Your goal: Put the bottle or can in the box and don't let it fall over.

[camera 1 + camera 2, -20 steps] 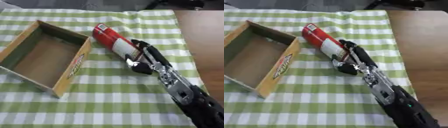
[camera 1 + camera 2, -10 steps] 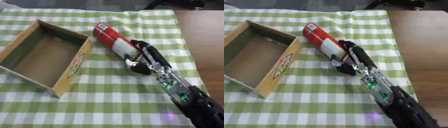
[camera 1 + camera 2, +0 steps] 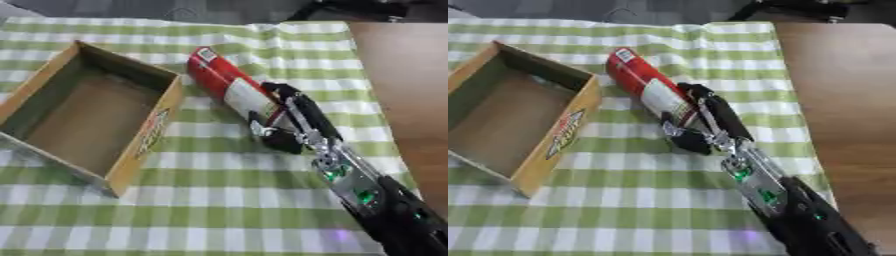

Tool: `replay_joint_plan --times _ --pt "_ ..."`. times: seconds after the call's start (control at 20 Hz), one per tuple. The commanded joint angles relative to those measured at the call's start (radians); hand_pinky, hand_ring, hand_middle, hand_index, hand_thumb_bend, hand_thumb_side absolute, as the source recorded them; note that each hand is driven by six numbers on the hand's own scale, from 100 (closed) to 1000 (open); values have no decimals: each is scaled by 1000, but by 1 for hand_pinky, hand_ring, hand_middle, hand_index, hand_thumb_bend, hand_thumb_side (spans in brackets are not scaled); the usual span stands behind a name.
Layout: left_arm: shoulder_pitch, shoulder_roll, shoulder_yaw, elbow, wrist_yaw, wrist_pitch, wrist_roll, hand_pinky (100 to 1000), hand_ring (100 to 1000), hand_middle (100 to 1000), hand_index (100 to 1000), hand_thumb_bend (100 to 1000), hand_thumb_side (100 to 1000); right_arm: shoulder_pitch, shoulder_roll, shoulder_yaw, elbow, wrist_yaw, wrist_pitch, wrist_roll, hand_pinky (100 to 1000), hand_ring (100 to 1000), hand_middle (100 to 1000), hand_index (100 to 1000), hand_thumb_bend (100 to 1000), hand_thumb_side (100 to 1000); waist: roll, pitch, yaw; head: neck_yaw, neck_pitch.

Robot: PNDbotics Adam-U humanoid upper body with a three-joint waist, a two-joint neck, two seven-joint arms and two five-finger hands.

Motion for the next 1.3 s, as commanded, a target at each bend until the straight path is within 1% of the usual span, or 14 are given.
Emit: replay_joint_plan --times 0.05,0.35,0.6,0.7,0.85,1.3 --pt "-10 14 11 -21 4 -2 -1 547 520 651 700 111 727 -8 -21 -2 -35 -24 -10 -27 266 695 616 802 100 100 -9 0 0 -3 -10" --pt "-10 14 11 -21 5 -1 -1 549 520 651 700 111 727 -9 -24 -4 -63 -75 -22 -51 269 692 619 809 100 100 -8 -1 -1 -3 -10" --pt "-9 14 11 -21 6 -1 -1 550 520 651 700 111 727 -11 -30 -8 -93 -114 -38 -76 261 677 610 798 100 100 -5 -2 -2 -3 -10" --pt "-9 14 11 -21 7 -1 -1 551 520 651 700 111 727 -11 -32 -10 -105 -120 -46 -86 250 666 601 793 100 100 -4 -2 -3 -3 -9" --pt "-9 14 11 -21 7 1 -3 552 520 652 700 111 727 -11 -34 -14 -120 -126 -56 -105 157 603 559 782 100 100 -4 -2 -4 -3 -9" --pt "-9 14 12 -21 8 1 -5 554 521 651 700 111 727 -11 -38 -16 -151 -127 -76 -158 158 597 556 767 100 100 -3 -3 -6 -4 -9"
